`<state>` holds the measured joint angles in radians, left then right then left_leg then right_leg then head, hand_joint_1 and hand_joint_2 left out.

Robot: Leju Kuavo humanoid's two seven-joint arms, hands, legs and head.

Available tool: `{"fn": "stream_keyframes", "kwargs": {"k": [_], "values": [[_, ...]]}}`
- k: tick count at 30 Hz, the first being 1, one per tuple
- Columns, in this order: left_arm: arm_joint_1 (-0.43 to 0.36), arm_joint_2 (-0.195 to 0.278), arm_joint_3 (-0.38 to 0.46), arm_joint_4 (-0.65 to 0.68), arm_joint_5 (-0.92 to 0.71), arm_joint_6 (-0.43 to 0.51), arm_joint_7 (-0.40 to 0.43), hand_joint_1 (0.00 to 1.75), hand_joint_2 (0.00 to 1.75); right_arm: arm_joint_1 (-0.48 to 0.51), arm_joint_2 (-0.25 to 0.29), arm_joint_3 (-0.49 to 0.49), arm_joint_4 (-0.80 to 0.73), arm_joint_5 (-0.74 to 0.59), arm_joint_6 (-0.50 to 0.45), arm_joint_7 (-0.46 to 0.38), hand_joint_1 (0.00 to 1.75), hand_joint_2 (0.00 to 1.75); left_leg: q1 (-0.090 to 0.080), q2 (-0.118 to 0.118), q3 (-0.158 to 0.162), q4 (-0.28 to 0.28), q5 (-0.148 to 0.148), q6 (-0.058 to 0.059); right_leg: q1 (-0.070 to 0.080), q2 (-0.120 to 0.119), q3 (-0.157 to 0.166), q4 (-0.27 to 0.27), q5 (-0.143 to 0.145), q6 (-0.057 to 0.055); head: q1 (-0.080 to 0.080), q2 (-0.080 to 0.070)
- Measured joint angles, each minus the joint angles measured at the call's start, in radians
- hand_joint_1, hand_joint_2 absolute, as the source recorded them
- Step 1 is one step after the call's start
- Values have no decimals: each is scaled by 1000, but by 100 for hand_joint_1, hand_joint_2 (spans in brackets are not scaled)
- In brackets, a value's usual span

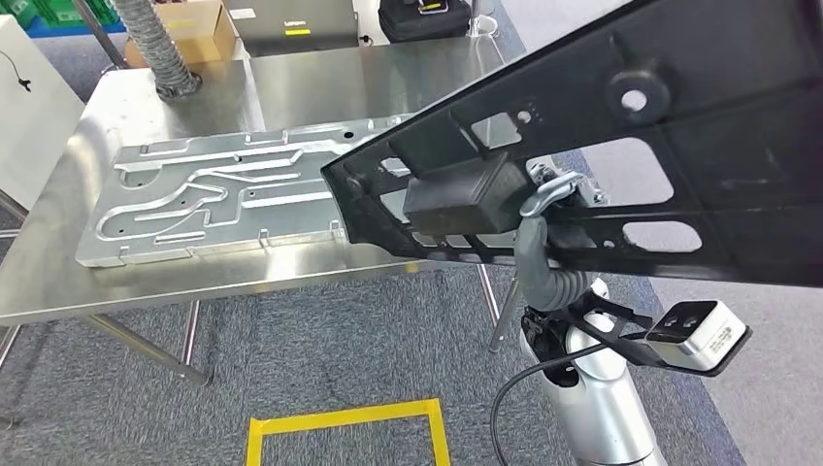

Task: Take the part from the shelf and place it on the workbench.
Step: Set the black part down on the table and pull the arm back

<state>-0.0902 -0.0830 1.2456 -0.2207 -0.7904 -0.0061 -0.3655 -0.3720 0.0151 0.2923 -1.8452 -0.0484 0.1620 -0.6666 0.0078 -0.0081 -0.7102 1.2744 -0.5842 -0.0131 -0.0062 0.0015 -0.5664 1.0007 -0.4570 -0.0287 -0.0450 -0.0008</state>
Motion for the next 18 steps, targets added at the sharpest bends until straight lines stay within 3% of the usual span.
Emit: {"fn": "stream_keyframes", "kwargs": {"k": [1,3,5,7,9,11,13,14,15,16,18], "values": [[0,0,0,0,0,0,0,0,175,-8,0,-4,2,0,-7,3,175,175,0,0,11,-53,35,4,1,0,13,0,-10,1,0,0],[1,2,1,0,0,-1,0,0,175,-26,-2,-16,10,-3,-17,5,175,175,-4,2,48,-189,136,14,3,0,35,1,-28,7,0,0],[2,3,2,0,-1,-3,0,0,175,-43,-4,-29,23,-8,-25,5,175,175,-10,4,68,-258,186,23,7,1,46,3,-41,17,0,0],[2,4,2,0,-2,-7,-1,0,175,-60,-10,-43,36,-11,-33,5,175,175,-10,3,78,-267,184,32,8,1,50,8,-46,30,0,0],[1,5,2,0,-4,-13,-2,0,175,-78,-17,-55,50,-9,-52,4,175,175,-7,2,93,-274,184,43,6,0,37,48,-52,41,0,0],[-1,7,2,0,-4,-16,-6,0,175,-99,-28,-68,70,23,-104,3,175,175,-6,1,106,-277,177,50,1,0,-25,157,-83,50,0,0],[-3,9,3,0,-2,-16,-11,0,175,-116,-40,-79,99,97,-197,7,175,175,-6,0,115,-276,164,53,-1,0,-109,271,-136,58,0,0],[-2,9,3,0,0,-16,-12,0,175,-126,-46,-83,118,150,-255,16,175,175,-7,-2,122,-276,157,53,-2,0,-136,293,-149,60,0,0],[-2,10,4,0,1,-16,-14,0,175,-139,-51,-87,141,217,-321,32,175,175,-7,-3,132,-276,149,52,-2,0,-145,279,-139,60,0,0],[-1,10,6,0,3,-16,-16,0,175,-158,-55,-91,169,295,-390,55,175,175,-7,-4,144,-275,141,50,-2,0,-138,232,-104,57,0,0],[-1,8,8,0,4,-15,-20,0,175,-217,-65,-95,248,475,-522,125,175,175,-9,-5,162,-273,123,45,1,0,-106,96,2,45,0,0]]}}
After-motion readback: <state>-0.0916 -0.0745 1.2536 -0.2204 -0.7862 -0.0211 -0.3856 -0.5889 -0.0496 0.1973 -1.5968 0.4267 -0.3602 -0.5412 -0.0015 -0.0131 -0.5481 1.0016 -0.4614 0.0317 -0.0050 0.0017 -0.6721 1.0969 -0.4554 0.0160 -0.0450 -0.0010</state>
